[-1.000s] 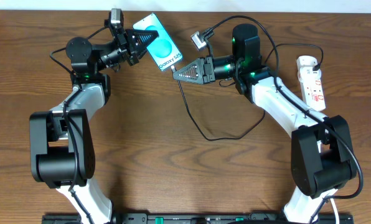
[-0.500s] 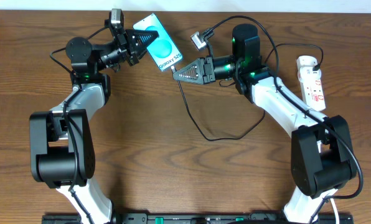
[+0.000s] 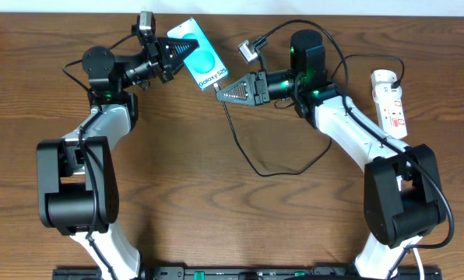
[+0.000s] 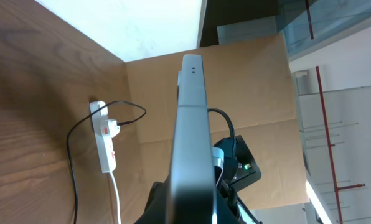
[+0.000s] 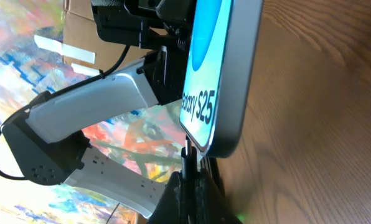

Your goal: Plug charger to phone and switch on socket

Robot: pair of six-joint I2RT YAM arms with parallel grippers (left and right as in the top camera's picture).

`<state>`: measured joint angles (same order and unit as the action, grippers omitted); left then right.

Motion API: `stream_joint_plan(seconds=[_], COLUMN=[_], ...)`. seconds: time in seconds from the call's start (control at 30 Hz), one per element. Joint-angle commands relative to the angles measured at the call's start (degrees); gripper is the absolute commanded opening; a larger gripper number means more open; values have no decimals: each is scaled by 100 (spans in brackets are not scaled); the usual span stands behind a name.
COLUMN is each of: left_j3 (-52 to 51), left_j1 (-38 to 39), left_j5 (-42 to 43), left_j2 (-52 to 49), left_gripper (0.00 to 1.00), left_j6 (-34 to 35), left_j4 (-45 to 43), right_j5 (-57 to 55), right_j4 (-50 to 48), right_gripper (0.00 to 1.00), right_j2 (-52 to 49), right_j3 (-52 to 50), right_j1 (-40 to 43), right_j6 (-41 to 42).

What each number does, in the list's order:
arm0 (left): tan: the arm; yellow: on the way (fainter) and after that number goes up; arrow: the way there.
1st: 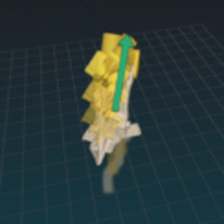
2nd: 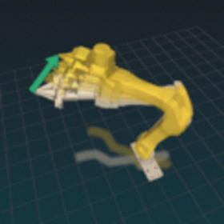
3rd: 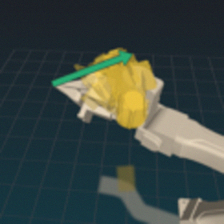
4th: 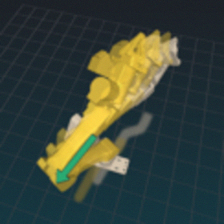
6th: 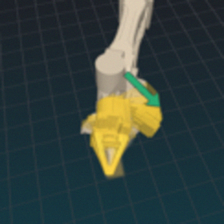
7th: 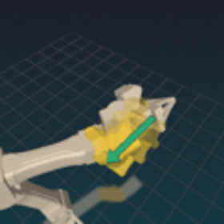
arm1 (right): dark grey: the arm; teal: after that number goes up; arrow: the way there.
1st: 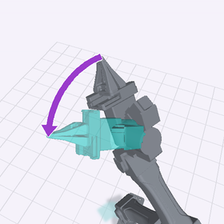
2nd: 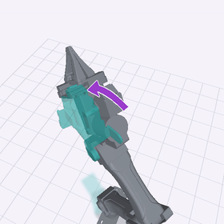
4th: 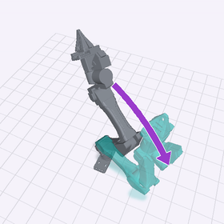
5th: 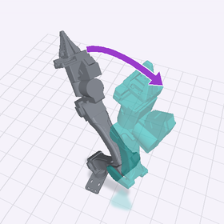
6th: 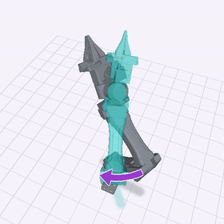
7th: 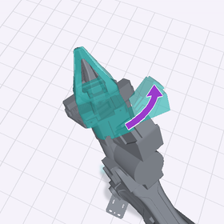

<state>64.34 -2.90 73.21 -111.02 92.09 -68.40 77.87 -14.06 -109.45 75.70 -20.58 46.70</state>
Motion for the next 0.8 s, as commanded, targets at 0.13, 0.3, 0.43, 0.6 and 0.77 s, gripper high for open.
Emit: stream_joint_plan(seconds=[0.13,0.3,0.43,0.6,0.77], left_j3=[61,61,61,61,61], left_j1=[-92,-90,-90,-90,-22], left_j5=[212,125,116,105,68], left_j2=[-11,-11,-11,-11,-11], left_gripper=[7,7,7,7,7], left_j6=[188,186,184,162,155], left_j4=[-92,-92,-94,-92,-94], right_j5=[-98,-98,-98,-101,-116], right_j4=[-26,-7,-4,-7,-7], right_gripper=[1,1,1,1,1], right_j2=[-28,-28,-28,-28,-28], right_j3=[63,63,63,63,63], right_j1=[66,66,66,55,22], right_j6=[-50,-50,-50,-52,-68])
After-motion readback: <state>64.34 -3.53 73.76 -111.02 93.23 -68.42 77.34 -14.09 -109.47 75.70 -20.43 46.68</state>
